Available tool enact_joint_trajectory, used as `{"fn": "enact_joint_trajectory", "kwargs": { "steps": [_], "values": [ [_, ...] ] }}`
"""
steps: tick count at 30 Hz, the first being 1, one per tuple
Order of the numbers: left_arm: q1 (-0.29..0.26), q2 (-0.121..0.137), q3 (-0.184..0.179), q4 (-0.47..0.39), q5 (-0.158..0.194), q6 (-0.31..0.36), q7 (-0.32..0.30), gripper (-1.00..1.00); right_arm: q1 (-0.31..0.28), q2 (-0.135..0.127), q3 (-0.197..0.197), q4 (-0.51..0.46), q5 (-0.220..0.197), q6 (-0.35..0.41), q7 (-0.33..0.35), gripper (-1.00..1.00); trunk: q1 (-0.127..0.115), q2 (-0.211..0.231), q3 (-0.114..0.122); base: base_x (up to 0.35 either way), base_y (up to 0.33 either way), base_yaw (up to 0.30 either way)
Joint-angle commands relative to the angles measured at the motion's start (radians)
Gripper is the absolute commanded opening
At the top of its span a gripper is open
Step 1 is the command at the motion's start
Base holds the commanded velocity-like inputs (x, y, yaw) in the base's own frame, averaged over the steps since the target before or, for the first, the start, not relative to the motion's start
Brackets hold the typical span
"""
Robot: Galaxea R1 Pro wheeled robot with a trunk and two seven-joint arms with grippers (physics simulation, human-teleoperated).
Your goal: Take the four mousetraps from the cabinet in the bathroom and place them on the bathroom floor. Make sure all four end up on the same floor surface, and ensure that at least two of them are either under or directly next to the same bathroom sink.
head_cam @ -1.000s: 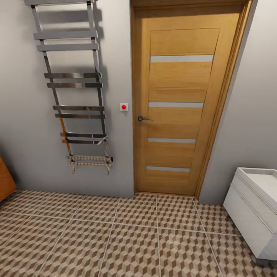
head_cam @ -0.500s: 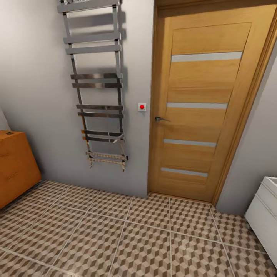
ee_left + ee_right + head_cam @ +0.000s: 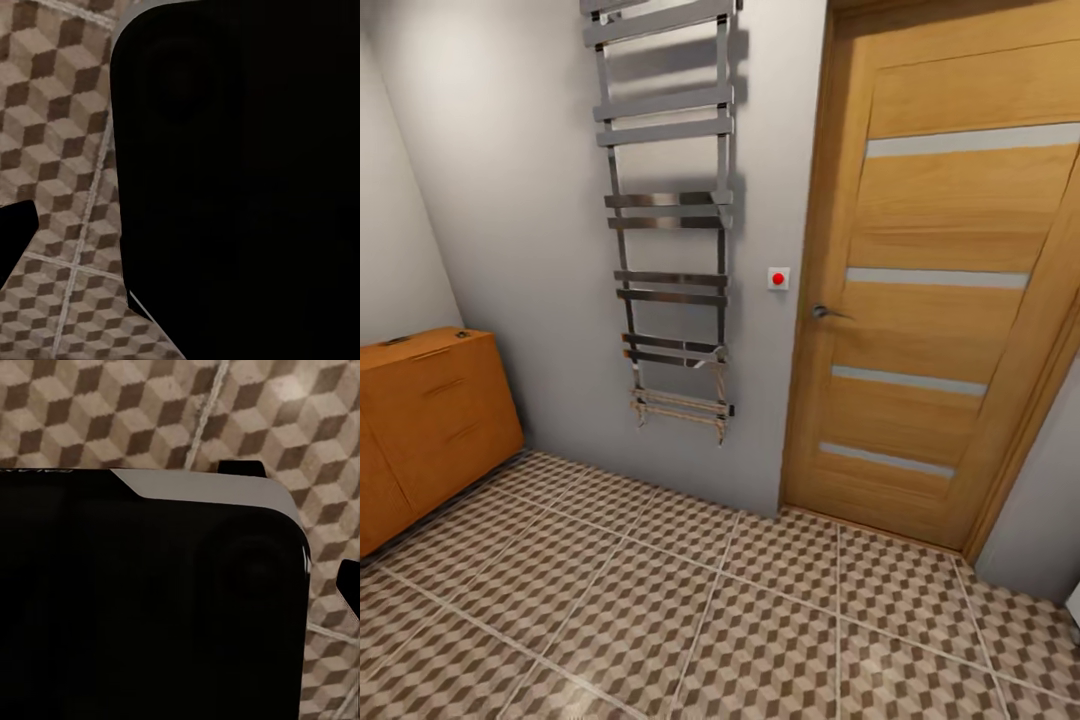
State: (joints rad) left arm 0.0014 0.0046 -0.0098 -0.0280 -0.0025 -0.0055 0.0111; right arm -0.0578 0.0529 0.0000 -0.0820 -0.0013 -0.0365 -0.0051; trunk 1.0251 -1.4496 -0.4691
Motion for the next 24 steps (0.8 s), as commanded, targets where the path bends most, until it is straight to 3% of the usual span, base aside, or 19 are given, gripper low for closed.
{"fn": "enact_joint_trajectory", "kwargs": {
  "steps": [1,24],
  "values": [
    [0.000,0.000,-0.001,-0.001,0.000,-0.001,0.001,1.00,0.000,0.000,0.000,0.001,0.000,-0.005,0.000,1.00,0.000,0.000,-0.001,0.000,0.000,0.285],
    [0.000,-0.005,-0.002,-0.018,0.001,-0.001,0.001,1.00,0.000,0.001,0.002,0.001,0.000,-0.039,-0.001,1.00,0.000,0.000,-0.001,0.000,-0.035,0.285]
  ]
}}
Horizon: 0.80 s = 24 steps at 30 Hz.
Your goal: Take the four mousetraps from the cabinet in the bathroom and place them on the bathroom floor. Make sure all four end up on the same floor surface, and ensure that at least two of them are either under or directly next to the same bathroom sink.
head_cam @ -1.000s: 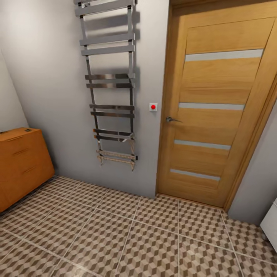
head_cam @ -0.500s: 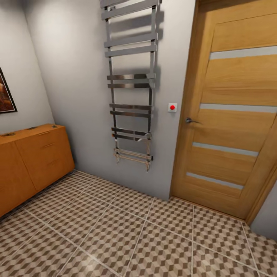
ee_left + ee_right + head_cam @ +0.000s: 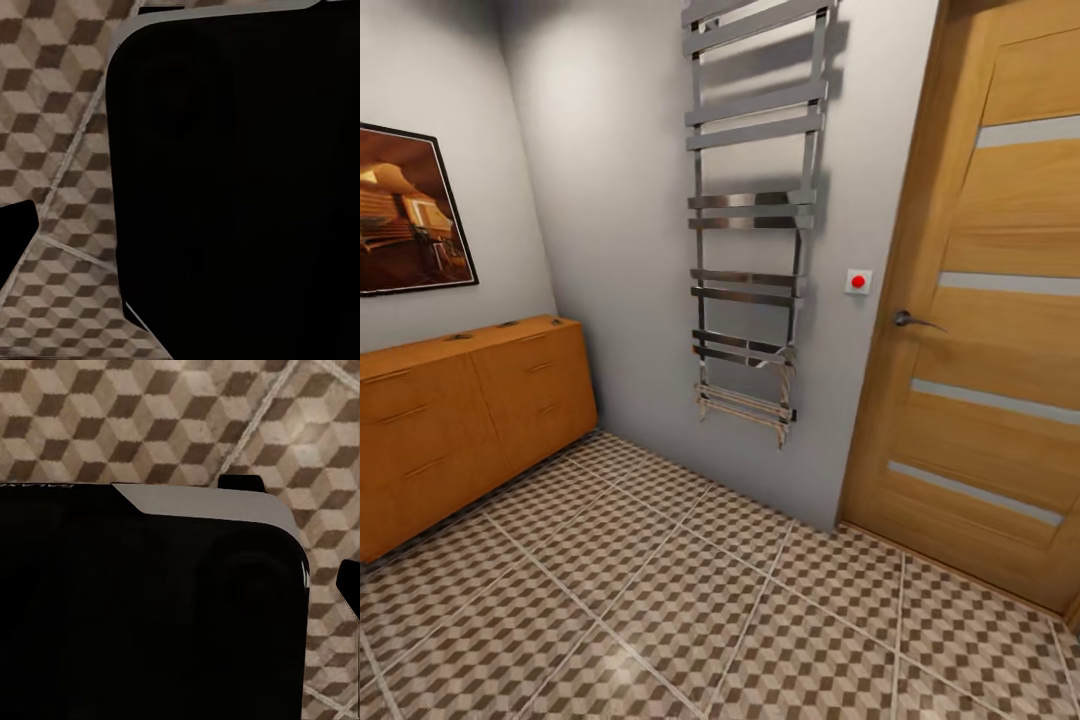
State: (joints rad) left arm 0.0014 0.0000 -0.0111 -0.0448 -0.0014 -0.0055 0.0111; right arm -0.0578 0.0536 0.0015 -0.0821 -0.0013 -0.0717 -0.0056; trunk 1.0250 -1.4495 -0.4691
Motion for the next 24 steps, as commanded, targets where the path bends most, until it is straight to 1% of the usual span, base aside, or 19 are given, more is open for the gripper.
{"fn": "enact_joint_trajectory", "kwargs": {
  "steps": [1,24],
  "values": [
    [0.000,-0.001,-0.001,-0.001,0.000,-0.001,0.001,1.00,0.000,0.000,0.000,0.001,0.000,-0.003,-0.001,1.00,0.000,0.000,-0.001,0.000,-0.008,0.285],
    [0.000,-0.009,-0.001,-0.001,0.000,-0.001,0.001,1.00,0.000,-0.001,0.002,0.001,0.000,-0.003,-0.001,1.00,0.000,0.000,-0.001,0.000,-0.001,0.285]
  ]
}}
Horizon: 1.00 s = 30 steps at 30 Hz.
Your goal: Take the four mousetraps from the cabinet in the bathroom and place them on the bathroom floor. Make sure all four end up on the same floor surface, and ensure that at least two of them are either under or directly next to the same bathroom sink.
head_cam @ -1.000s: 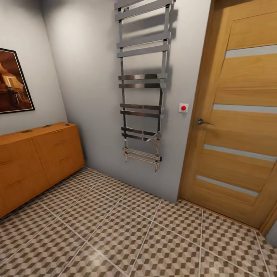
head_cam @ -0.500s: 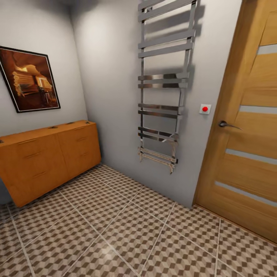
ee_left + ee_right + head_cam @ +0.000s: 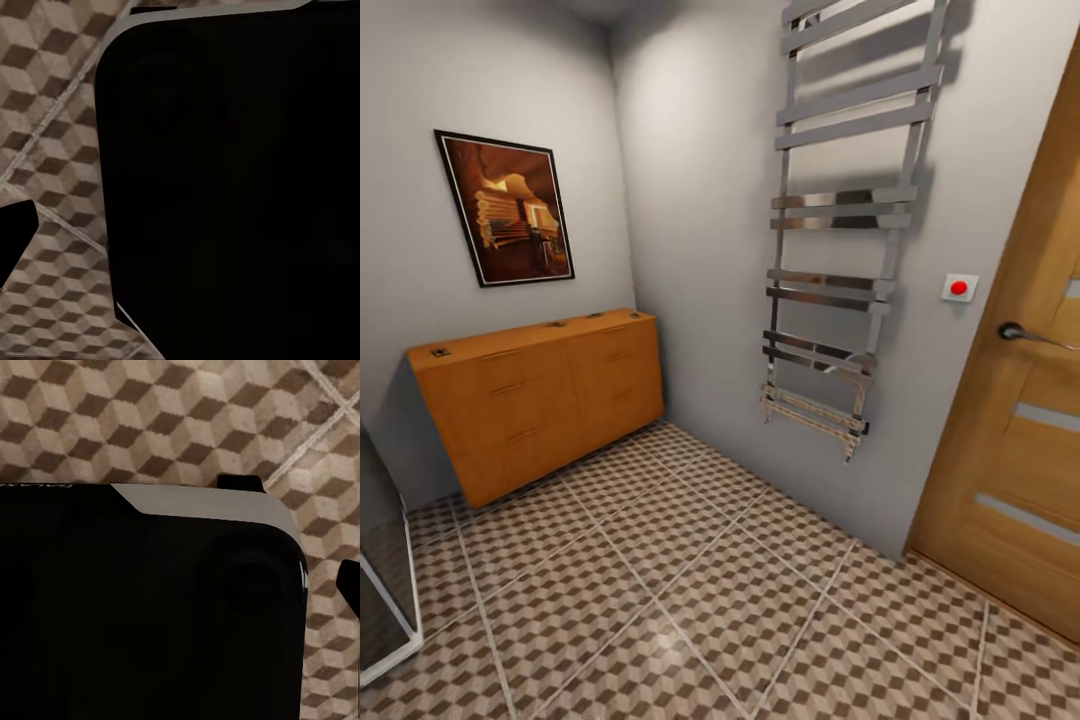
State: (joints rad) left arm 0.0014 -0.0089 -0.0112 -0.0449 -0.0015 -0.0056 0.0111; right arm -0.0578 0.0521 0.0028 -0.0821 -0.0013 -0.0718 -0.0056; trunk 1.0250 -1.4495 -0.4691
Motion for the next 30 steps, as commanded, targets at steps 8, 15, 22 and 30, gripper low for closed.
{"fn": "enact_joint_trajectory", "kwargs": {
  "steps": [8,15,22,30],
  "values": [
    [0.000,0.000,-0.001,-0.002,0.000,-0.001,0.001,1.00,0.000,0.000,0.001,0.001,0.000,-0.003,0.000,1.00,0.000,0.000,-0.001,0.012,-0.028,0.285],
    [0.000,0.000,0.000,-0.004,-0.001,-0.001,0.001,1.00,0.000,0.000,0.001,0.001,0.003,-0.003,0.000,1.00,0.000,0.000,-0.001,0.145,-0.160,0.285],
    [0.000,0.000,-0.001,-0.023,0.000,-0.001,0.001,1.00,0.000,0.000,0.002,0.001,0.003,-0.003,-0.001,1.00,0.000,0.000,-0.001,0.217,-0.206,0.285],
    [0.000,0.000,-0.001,-0.027,0.000,-0.001,0.001,1.00,0.000,-0.001,0.001,0.001,0.003,-0.003,0.000,1.00,0.000,0.000,-0.001,0.228,-0.213,0.285]
  ]
}}
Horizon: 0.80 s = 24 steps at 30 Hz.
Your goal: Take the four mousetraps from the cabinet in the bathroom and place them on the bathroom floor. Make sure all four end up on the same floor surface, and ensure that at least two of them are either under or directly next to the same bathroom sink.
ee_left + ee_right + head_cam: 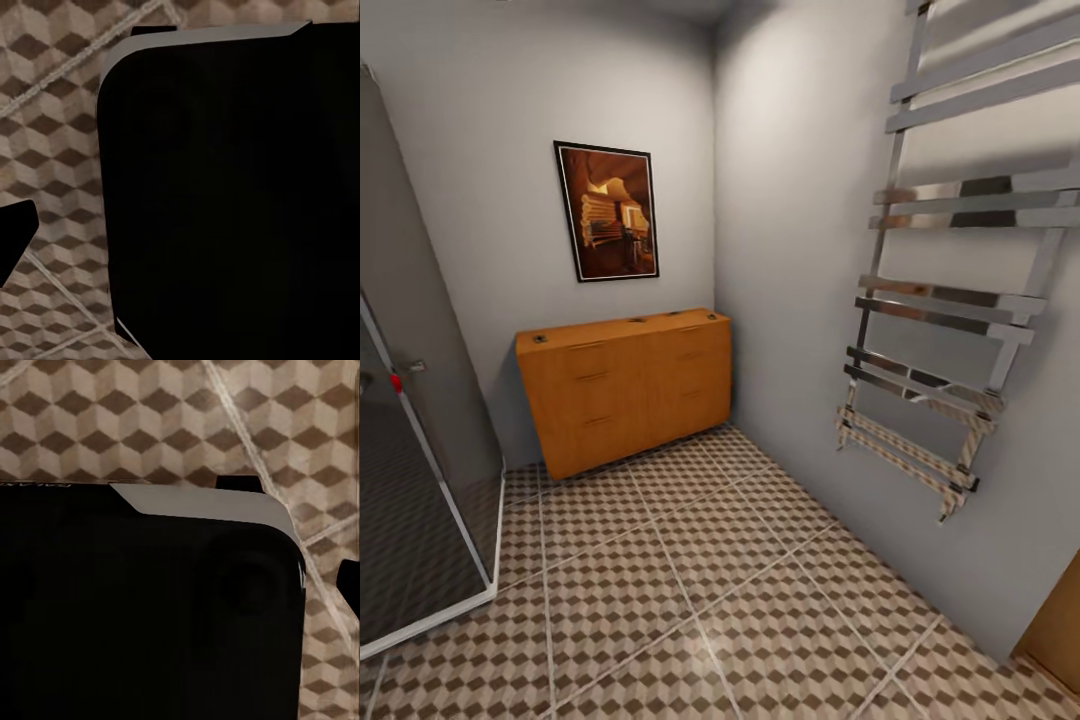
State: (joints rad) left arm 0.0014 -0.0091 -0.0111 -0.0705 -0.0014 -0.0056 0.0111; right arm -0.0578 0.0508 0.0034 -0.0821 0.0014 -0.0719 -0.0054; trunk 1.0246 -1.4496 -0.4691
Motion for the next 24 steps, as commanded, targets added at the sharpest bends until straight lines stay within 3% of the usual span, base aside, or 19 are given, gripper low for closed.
{"fn": "enact_joint_trajectory", "kwargs": {
  "steps": [1,24],
  "values": [
    [0.000,0.000,-0.001,-0.001,0.000,-0.001,0.001,1.00,0.000,0.000,0.000,0.001,0.000,-0.003,-0.001,1.00,0.000,0.000,-0.001,0.230,-0.213,0.285],
    [0.000,0.000,0.000,-0.002,0.000,-0.001,0.001,1.00,0.000,0.001,0.000,0.001,0.000,-0.003,-0.001,1.00,0.000,0.000,-0.001,0.231,-0.219,0.285]
  ]
}}
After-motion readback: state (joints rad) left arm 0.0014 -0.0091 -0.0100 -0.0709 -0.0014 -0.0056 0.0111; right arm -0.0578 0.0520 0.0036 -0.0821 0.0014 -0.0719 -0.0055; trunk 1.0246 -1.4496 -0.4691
